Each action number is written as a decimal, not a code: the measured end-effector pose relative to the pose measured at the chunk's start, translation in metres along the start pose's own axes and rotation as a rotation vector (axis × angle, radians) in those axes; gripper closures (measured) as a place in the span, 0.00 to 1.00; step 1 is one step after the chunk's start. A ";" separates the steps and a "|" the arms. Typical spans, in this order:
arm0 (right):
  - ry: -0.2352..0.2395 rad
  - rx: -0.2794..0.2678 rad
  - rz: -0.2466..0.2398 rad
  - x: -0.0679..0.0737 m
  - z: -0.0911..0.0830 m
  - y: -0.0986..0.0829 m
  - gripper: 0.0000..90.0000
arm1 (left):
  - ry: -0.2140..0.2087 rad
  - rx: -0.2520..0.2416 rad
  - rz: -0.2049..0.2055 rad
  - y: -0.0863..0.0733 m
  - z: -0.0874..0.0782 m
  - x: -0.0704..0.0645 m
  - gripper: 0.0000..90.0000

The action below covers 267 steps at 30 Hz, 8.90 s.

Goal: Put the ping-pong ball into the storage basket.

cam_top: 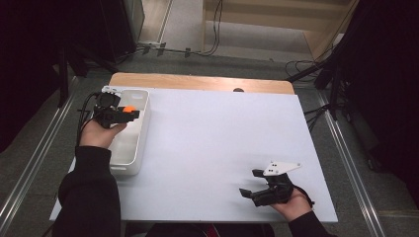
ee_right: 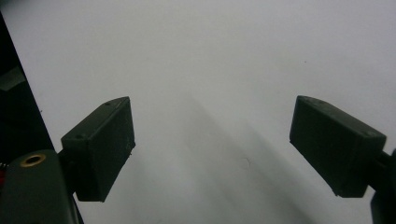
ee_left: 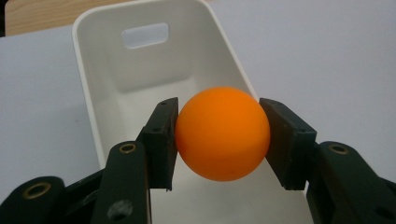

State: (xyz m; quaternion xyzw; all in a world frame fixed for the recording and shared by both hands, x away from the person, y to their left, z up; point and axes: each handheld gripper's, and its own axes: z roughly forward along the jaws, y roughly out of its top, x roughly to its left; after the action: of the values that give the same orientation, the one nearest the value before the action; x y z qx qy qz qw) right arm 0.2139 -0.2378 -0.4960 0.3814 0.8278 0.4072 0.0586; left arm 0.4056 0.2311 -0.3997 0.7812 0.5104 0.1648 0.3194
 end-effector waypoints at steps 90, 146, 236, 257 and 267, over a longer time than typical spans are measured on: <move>-0.007 -0.002 0.006 0.000 -0.004 -0.004 0.14 | -0.245 -0.039 0.105 0.022 -0.006 -0.060 0.32; -0.001 -0.014 0.017 -0.001 -0.006 -0.004 0.14 | -0.388 -0.021 0.206 -0.007 0.006 -0.107 0.28; -0.003 -0.006 0.021 -0.002 -0.004 -0.003 0.14 | -0.494 -0.002 0.379 -0.116 -0.013 -0.116 0.28; -0.002 -0.009 0.029 -0.003 -0.005 -0.004 0.14 | -0.491 0.010 0.401 -0.133 -0.014 -0.106 0.28; -0.006 -0.006 0.031 -0.003 -0.005 -0.004 0.14 | -0.483 0.022 0.401 -0.138 -0.014 -0.102 0.28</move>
State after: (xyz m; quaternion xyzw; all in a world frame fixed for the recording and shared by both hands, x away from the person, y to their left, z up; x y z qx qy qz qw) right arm 0.2114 -0.2443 -0.4959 0.3953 0.8204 0.4094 0.0557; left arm 0.2588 0.1818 -0.4739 0.8862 0.2574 0.0286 0.3842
